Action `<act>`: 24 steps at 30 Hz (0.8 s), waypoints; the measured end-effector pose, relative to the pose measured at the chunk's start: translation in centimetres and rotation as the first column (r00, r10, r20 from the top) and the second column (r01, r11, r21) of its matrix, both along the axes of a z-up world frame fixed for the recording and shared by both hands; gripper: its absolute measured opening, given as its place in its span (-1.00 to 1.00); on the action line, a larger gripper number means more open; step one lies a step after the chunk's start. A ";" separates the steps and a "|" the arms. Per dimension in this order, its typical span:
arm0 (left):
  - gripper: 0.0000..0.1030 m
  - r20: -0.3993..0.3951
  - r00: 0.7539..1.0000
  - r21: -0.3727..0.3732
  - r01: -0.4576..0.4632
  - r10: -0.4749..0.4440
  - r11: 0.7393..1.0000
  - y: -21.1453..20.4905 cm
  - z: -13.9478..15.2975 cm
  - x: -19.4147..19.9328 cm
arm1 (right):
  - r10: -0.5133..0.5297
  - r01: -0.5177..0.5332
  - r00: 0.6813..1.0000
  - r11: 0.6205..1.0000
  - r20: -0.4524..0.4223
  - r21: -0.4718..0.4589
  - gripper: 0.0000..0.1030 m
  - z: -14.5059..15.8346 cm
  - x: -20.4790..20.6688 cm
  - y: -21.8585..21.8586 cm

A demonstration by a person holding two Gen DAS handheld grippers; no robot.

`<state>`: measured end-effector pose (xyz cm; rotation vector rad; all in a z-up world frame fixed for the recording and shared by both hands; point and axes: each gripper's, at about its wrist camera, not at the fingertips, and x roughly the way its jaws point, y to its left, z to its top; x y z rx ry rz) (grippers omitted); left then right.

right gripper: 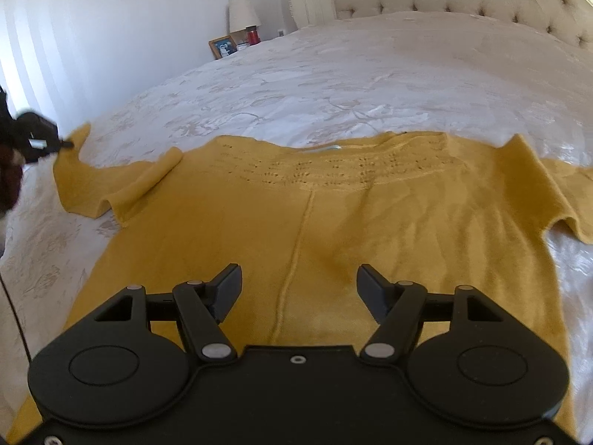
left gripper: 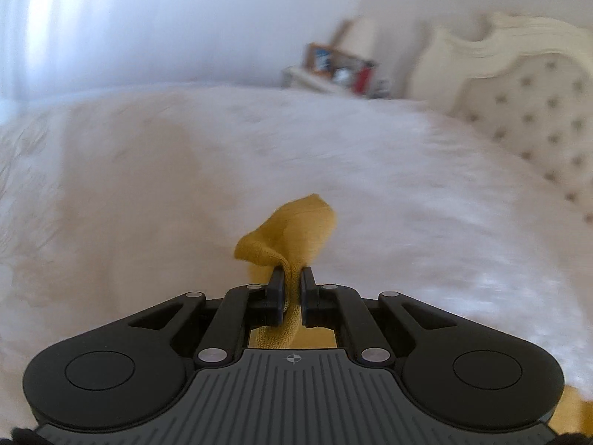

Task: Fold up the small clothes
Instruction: 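Lift the sleeve with the left gripper and lay it across the sweater body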

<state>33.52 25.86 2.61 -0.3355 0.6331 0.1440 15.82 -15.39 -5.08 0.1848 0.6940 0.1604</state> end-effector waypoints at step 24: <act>-0.61 0.058 0.847 -0.116 0.532 -0.529 0.839 -31.4 -0.3 -2.3 | -0.167 0.170 0.985 0.983 -0.047 0.071 0.39 0.9 -5.5 -8.1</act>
